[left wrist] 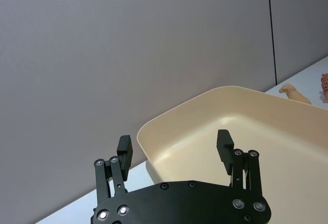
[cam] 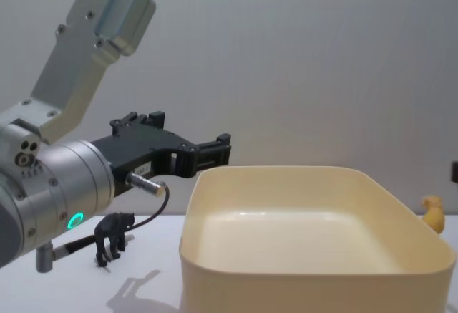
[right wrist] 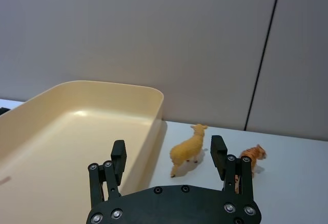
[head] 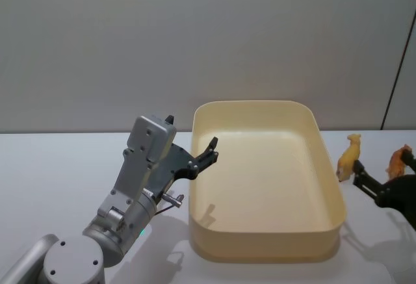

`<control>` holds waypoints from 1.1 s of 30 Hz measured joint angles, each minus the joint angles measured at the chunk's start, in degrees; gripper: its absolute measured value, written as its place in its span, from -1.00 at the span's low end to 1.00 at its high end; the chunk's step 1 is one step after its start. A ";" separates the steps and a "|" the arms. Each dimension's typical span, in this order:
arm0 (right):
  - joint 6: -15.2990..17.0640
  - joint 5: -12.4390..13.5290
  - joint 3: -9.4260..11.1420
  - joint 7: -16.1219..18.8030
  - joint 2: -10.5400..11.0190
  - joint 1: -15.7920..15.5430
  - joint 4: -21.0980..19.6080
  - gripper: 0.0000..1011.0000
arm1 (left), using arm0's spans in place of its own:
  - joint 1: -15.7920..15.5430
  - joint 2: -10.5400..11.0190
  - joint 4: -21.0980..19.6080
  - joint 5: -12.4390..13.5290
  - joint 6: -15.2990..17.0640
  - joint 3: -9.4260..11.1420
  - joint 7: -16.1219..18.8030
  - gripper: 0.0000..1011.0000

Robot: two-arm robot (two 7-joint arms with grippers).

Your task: Pick up the toy alternately with two hands and place it into the central storage box.

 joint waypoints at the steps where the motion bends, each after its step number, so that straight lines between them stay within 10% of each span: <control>1: 0.17 0.29 0.35 -0.57 0.23 -0.16 0.05 0.98 | 0.00 0.00 0.00 0.00 0.00 0.00 0.00 0.98; 13: 2.58 1.86 2.46 -5.46 0.59 1.54 4.36 0.98 | 0.00 0.00 0.00 0.00 0.00 0.00 0.00 0.98; 33: 6.37 -2.59 1.12 -6.20 -4.07 14.92 22.90 0.98 | 0.00 0.00 0.00 0.00 0.00 0.00 0.00 0.98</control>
